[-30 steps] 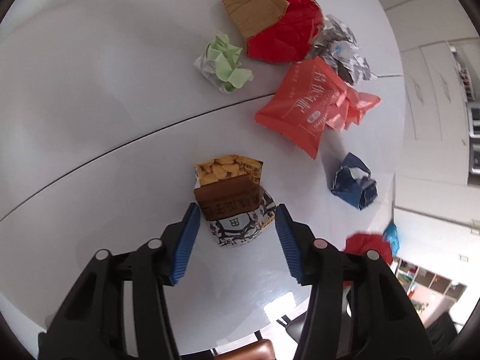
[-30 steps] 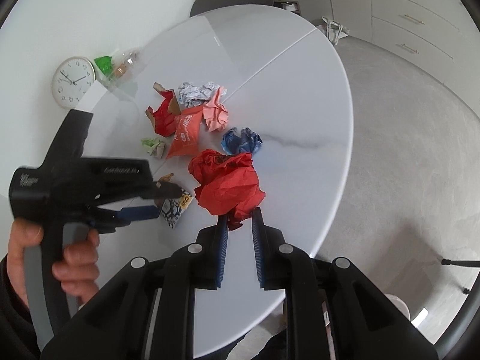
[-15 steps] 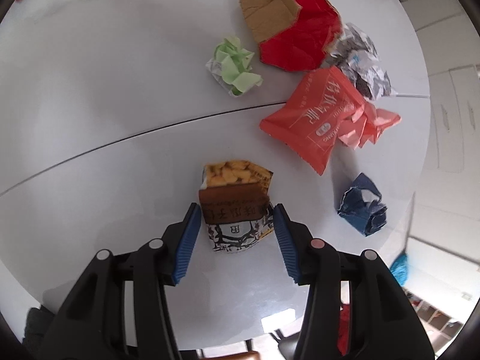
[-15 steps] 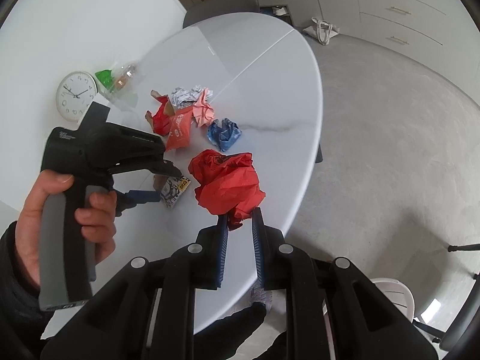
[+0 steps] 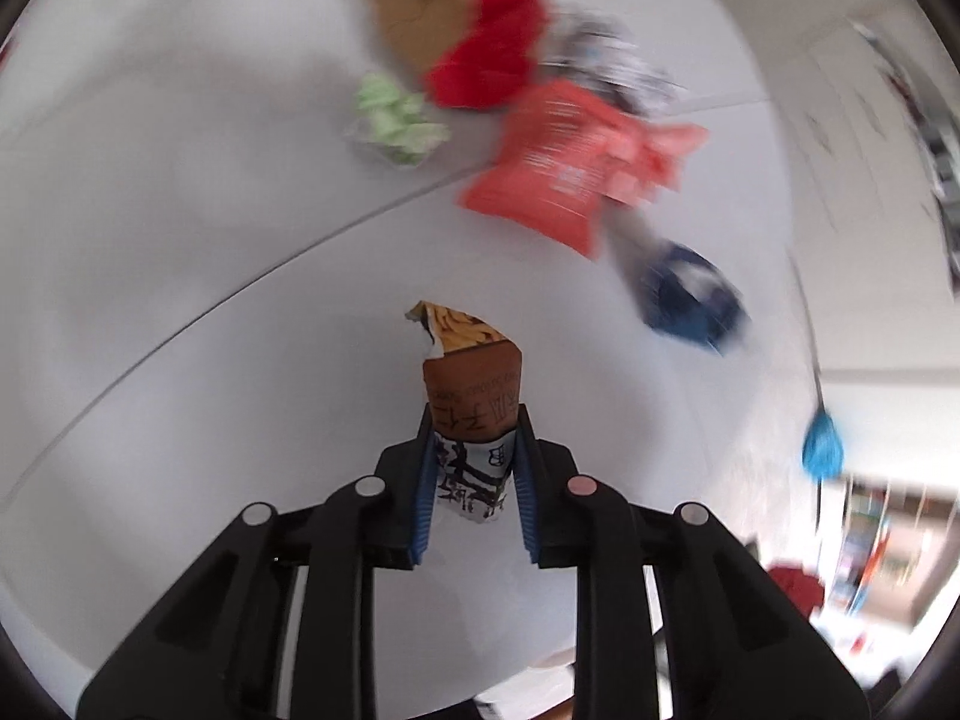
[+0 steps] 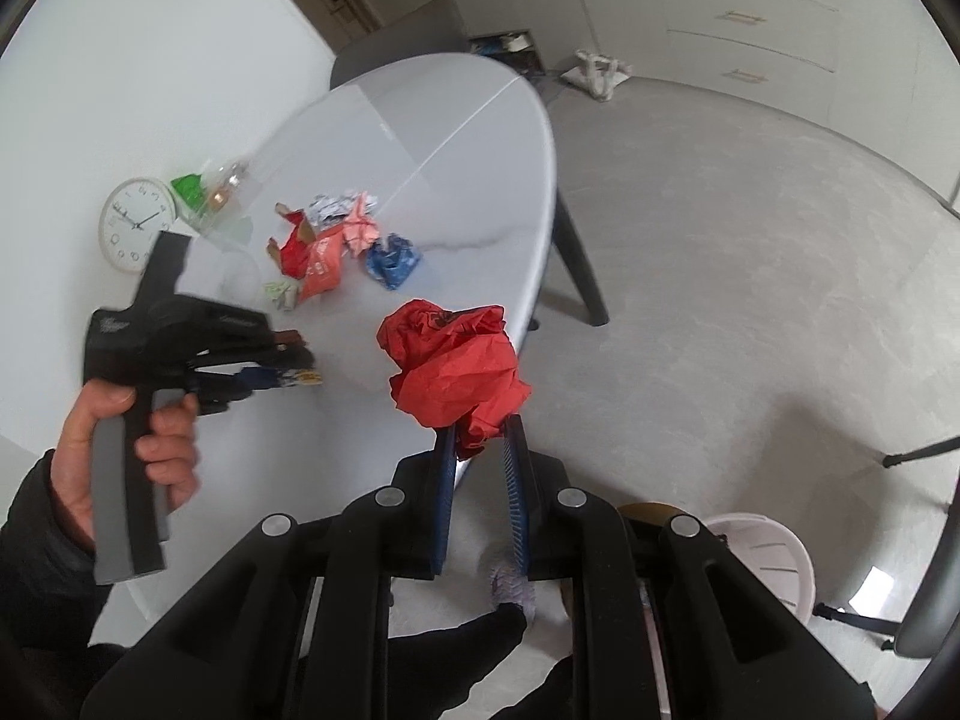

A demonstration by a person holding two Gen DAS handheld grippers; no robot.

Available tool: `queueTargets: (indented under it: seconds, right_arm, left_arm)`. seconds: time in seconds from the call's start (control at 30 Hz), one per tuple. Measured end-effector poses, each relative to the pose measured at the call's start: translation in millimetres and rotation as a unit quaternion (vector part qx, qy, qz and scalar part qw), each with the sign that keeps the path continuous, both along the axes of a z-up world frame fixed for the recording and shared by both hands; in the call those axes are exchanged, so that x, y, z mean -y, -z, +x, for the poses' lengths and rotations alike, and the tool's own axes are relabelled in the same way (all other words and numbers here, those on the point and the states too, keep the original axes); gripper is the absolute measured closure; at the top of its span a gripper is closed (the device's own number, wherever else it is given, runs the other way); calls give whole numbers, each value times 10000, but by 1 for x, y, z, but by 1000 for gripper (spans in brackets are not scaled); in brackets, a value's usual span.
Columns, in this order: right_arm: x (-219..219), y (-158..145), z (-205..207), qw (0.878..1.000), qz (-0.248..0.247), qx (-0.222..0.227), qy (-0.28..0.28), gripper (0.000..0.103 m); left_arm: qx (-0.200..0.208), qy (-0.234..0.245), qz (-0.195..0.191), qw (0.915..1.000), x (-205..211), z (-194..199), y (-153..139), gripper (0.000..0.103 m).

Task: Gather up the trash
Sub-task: 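Carry both items over the wastebasket and open both tools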

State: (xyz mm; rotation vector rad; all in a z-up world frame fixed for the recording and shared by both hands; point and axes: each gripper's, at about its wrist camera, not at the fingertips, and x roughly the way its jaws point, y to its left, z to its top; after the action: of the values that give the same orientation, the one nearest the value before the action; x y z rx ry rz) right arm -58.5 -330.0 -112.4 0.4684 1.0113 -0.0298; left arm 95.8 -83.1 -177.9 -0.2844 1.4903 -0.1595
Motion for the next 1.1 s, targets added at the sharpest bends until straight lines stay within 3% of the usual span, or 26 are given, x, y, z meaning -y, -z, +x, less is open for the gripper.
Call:
queueTargets:
  seconds: [0.1,0.2,0.3,0.33,0.6,0.67,0.73,0.8,0.97,1.1]
  right_arm:
    - [13,-2,-27,9997,-102,-64,189,86]
    - [25,3,-59,9984,-265,-298,406,86]
    - [37,20,-92,9949,-398,-688,626,86]
    - [41,28,-102,9932,-401,-832,707,86]
    - [54,96,-148,9797,-149,-1592,1208,82]
    - [54,105,-154,9767,-90,-1719,1282,65]
    - [57,103,-162,9735,-228,-1727,1483,37]
    - [63,96,-175,9709,-383,-1689,1651,24]
    - [87,74,-204,9621,-533,-1586,2154,15]
    - [108,56,-226,9553,-551,-1420,2535,10]
  left_arm:
    - [441,837,-38,9955,18,-22,-22,80]
    - [781,1703,-95,9822,43,-41,-43,80]
    - [1013,2555,-221,9612,80,-70,-60,80]
    - [1038,2737,-267,9558,75,-71,-64,80]
    - [1072,4312,-452,8947,173,-131,-56,80]
    - [1032,4629,-484,8791,192,-148,-53,80]
    - [972,4912,-496,8642,207,-165,-51,80]
    - [915,5129,-528,8519,218,-180,-50,80]
    - [731,5634,-558,8210,240,-210,-41,80]
    - [687,5913,-569,8015,256,-233,-38,79]
